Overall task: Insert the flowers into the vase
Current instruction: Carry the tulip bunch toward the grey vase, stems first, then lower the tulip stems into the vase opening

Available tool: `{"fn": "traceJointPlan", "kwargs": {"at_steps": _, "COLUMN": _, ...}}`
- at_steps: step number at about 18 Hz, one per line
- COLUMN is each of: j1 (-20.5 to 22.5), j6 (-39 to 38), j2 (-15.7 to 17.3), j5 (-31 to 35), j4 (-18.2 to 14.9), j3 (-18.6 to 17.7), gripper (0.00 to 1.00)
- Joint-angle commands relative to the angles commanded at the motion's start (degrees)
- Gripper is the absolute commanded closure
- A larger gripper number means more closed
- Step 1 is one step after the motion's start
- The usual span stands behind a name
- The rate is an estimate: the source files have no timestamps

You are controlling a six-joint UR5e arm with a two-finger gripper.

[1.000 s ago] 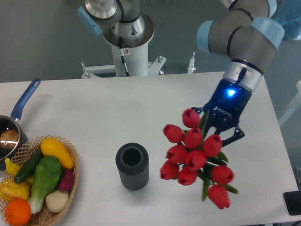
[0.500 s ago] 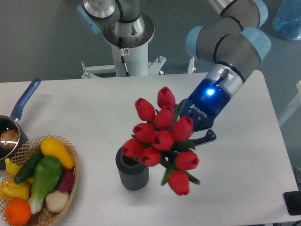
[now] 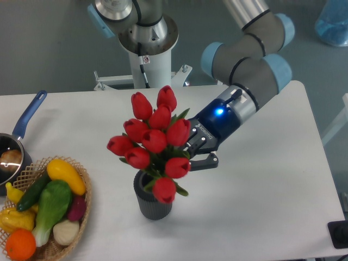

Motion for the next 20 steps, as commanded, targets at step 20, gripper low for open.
{"fn": "traceJointPlan", "kwargs": {"at_steps": 20, "j1": -0.18, "j6": 7.12, "j2": 0.18, "j5": -5.63, "j4": -0.09, "j3": -6.51, "gripper": 0.83}}
